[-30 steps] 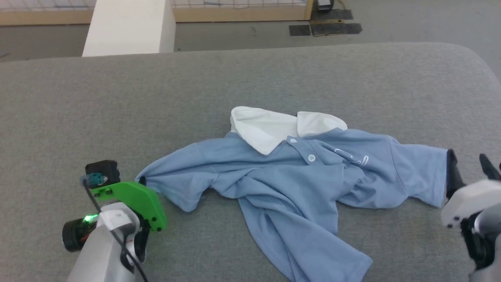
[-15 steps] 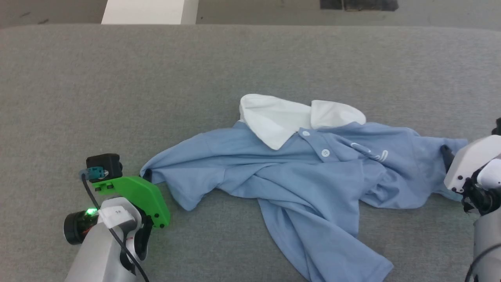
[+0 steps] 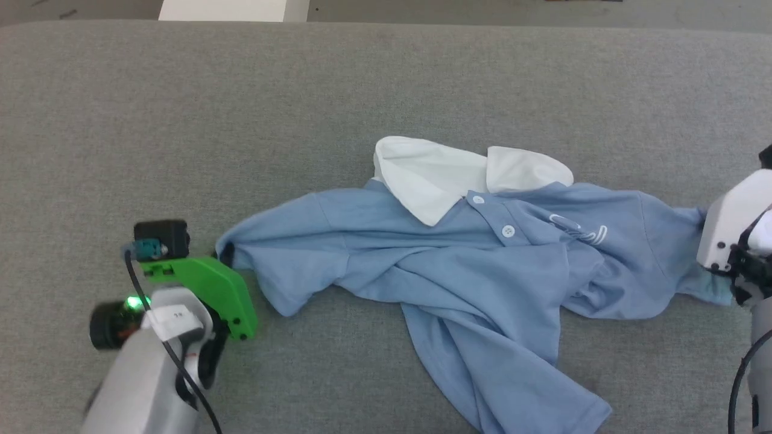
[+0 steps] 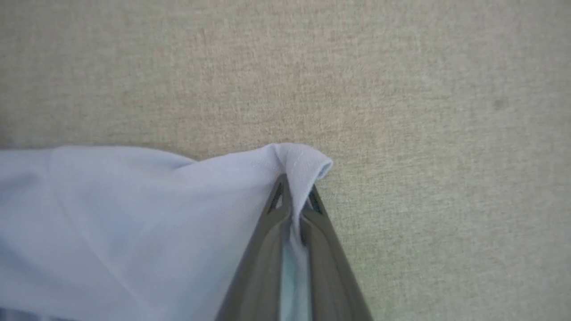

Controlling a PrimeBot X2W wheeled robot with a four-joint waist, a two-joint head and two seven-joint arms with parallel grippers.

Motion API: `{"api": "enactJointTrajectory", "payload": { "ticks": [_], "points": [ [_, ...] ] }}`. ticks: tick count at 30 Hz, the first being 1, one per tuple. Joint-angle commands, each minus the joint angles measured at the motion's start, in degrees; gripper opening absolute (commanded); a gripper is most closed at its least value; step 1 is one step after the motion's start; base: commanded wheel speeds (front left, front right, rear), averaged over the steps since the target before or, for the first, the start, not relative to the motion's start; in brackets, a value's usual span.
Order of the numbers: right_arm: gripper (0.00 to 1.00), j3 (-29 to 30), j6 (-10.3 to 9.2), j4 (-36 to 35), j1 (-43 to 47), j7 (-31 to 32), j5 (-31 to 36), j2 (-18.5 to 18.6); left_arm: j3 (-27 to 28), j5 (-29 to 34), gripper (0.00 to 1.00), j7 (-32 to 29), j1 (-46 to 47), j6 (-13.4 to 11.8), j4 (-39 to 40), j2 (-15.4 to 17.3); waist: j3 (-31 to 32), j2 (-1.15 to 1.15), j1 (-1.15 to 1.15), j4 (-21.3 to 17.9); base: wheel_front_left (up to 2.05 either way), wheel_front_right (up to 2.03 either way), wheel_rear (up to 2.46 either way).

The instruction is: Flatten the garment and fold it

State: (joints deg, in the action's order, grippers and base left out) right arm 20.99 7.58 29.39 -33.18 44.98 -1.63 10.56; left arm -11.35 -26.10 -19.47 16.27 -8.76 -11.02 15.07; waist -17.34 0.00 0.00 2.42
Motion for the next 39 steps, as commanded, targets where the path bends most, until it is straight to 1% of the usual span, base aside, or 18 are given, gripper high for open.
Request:
{"api": "enactJointTrajectory", "payload": {
  "ticks": [1, 4, 6, 7, 8, 11, 13, 18, 22, 25, 28, 30, 33, 35, 39],
  "points": [
    [0.00, -0.9, -0.09, -1.2, 0.3, -1.3, -0.7, 0.6, 0.0, 1.1, 0.00, 0.9, 2.1, 0.6, 0.5, 1.5, -0.2, 0.00, 0.00, -0.3, 0.00, 0.00, 0.00],
    [0.00, -3.4, -0.09, -4.4, -1.3, -4.4, -1.6, 1.9, 0.3, 2.3, 0.00, 3.0, 5.8, 2.1, 1.7, 3.7, -0.7, 0.00, 0.00, -0.8, 0.00, 0.00, 0.00],
    [0.00, -5.3, -0.09, -6.7, -3.3, -6.9, -1.8, 3.1, 0.6, 3.5, 0.00, 4.2, 9.2, 3.4, 2.2, 5.8, -1.2, 0.00, 0.00, -1.3, 0.00, 0.00, 0.00],
    [0.00, -6.5, -0.09, -7.9, -4.6, -8.1, -1.8, 3.8, 0.4, 4.9, 0.00, 4.4, 11.1, 3.9, 2.4, 7.5, -1.6, 0.00, 0.00, -1.6, 0.00, 0.00, 0.00],
    [0.00, -7.4, -0.09, -8.7, -5.9, -9.1, -1.9, 4.4, 0.2, 6.2, 0.00, 4.4, 12.8, 4.1, 2.6, 8.8, -2.0, 0.00, 0.00, -1.8, 0.00, 0.00, 0.00],
    [0.00, -10.6, -0.09, -10.7, -11.0, -11.6, -2.2, 5.8, 0.3, 9.0, 0.00, 3.6, 18.7, 4.3, 3.2, 11.9, -3.5, 0.00, 0.00, -3.0, 0.00, 0.00, 0.00],
    [0.00, -11.7, -0.09, -11.0, -15.3, -12.6, -2.9, 6.0, 0.9, 10.1, 0.00, 3.4, 22.9, 4.1, 3.8, 13.4, -4.9, 0.00, 0.00, -3.7, 0.00, 0.00, 0.00],
    [0.00, -13.1, -0.09, -11.6, -26.4, -15.3, -2.6, 6.3, 2.9, 12.1, 0.00, 3.9, 33.9, 3.0, 4.0, 15.6, -9.0, 0.00, 0.00, -5.0, 0.00, 0.00, 0.00],
    [0.00, -13.6, -0.09, -11.4, -35.4, -18.3, -1.6, 6.6, 4.1, 13.8, 0.00, 5.0, 43.0, 1.4, 4.2, 16.6, -12.4, 0.00, 0.00, -5.6, 0.00, 0.00, 0.00],
    [0.00, -13.8, -0.09, -10.9, -42.0, -21.2, 0.5, 7.5, 4.9, 15.7, 0.00, 6.8, 50.3, 0.0, 4.2, 17.3, -14.8, 0.00, 0.00, -5.8, 0.00, 0.00, 0.00],
    [0.00, -13.7, -0.09, -11.1, -47.8, -25.4, 3.2, 7.6, 6.2, 17.6, 0.00, 9.9, 56.9, -2.1, 3.6, 17.9, -16.5, 0.00, 0.00, -6.0, 0.00, 0.00, 0.00],
    [0.00, -13.3, -0.09, -11.2, -51.4, -28.7, 5.1, 7.4, 6.7, 18.3, 0.00, 12.2, 60.3, -3.0, 3.2, 18.2, -17.3, 0.00, 0.00, -6.0, 0.00, 0.00, 0.00],
    [0.00, -13.7, -0.09, -10.5, -55.8, -33.9, 7.8, 7.1, 6.6, 18.7, 0.00, 14.8, 64.0, -3.0, 1.8, 18.2, -18.1, 0.00, 0.00, -5.8, 0.00, 0.00, 0.00],
    [0.00, -14.5, -0.09, -9.2, -56.8, -36.0, 8.7, 6.6, 6.2, 18.6, 0.00, 15.8, 64.7, -2.8, 0.4, 17.9, -18.2, 0.00, 0.00, -5.5, 0.00, 0.00, 0.00],
    [0.00, -17.1, -0.09, -5.6, -54.5, -38.0, 7.8, 6.3, 5.5, 16.9, 0.00, 16.8, 61.1, -2.0, -3.0, 16.5, -17.7, 0.00, 0.00, -4.7, 0.00, 0.00, 0.00]
  ]
}}
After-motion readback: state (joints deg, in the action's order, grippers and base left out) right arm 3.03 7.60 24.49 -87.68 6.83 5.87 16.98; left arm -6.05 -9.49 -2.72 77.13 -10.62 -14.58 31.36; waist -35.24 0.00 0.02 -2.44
